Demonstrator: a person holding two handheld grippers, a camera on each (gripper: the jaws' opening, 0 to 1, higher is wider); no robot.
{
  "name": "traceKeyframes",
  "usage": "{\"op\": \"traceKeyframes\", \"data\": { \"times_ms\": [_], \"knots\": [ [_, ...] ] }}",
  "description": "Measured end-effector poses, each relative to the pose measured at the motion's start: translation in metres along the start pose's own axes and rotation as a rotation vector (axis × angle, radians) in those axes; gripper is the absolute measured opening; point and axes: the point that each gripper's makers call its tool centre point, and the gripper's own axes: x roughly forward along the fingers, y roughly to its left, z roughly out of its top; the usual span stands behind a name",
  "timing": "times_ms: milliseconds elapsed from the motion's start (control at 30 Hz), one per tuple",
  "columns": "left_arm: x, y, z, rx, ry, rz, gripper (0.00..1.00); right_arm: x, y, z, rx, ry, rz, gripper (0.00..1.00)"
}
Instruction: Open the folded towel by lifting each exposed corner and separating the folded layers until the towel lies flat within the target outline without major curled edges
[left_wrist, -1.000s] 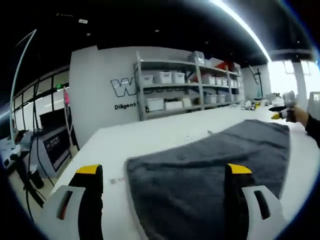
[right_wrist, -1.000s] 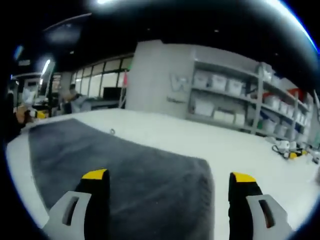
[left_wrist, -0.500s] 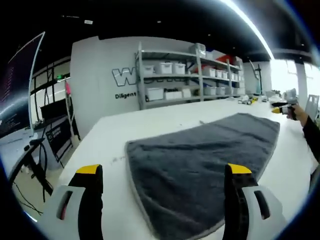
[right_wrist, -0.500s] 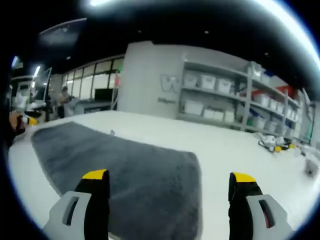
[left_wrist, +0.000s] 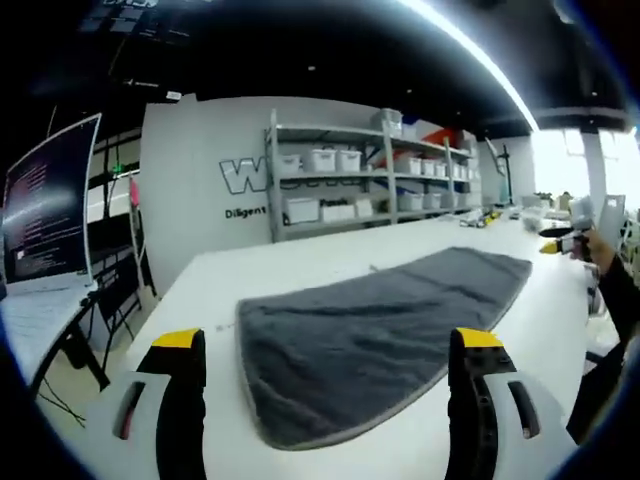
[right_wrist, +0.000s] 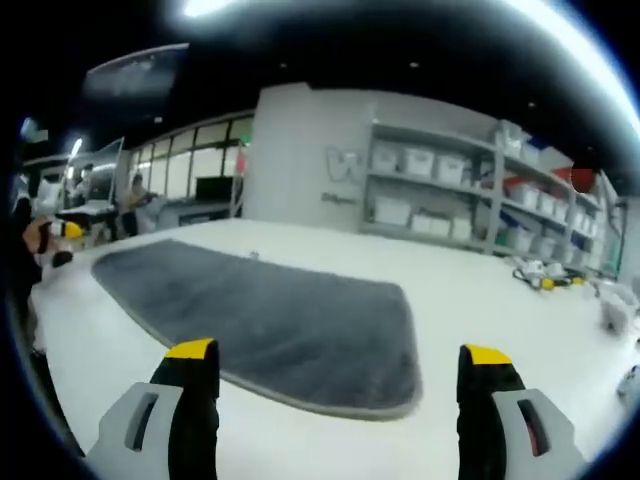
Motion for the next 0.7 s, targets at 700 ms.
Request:
{"op": "traceKeyframes", "data": {
  "times_ms": [700],
  "knots": [
    [-0.017,-0.009,0.012,-0.02,-0.042,-0.001,1.0,-0.001,0.01,0.002,-0.023,-0.006,0.012,1.0]
  ]
}}
